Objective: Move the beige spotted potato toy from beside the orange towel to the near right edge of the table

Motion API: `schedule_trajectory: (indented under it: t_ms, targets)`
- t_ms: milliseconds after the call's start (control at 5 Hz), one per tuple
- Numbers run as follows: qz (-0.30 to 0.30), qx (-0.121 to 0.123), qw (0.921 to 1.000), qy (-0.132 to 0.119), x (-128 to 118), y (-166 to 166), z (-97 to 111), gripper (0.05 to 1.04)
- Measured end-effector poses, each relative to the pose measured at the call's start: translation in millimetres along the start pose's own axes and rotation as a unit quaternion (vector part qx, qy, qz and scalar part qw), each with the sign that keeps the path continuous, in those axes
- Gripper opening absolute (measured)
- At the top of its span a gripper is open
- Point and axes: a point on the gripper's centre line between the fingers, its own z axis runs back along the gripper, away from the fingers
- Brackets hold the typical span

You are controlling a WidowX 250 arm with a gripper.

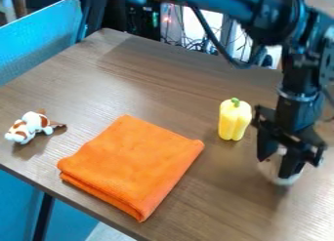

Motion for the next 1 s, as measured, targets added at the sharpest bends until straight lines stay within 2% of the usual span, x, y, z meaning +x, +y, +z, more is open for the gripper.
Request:
schedule_trajectory:
  t_ms: [200, 400, 600, 800, 1000]
  targets:
    - [-0.026, 0.009, 0.9993, -0.025, -11, -16, 26, 0.595]
    - [-0.054, 0.014, 0.9983, -0.013, -32, -35, 30, 0.595]
    - [-0.075, 0.008, 0.9970, 0.017, -55, -42, 18, 0.595]
    - [-0.124, 0.009, 0.9911, 0.048, -71, -65, 7, 0.595]
    - [-0.138, -0.003, 0.9877, 0.074, -78, -71, -13, 0.595]
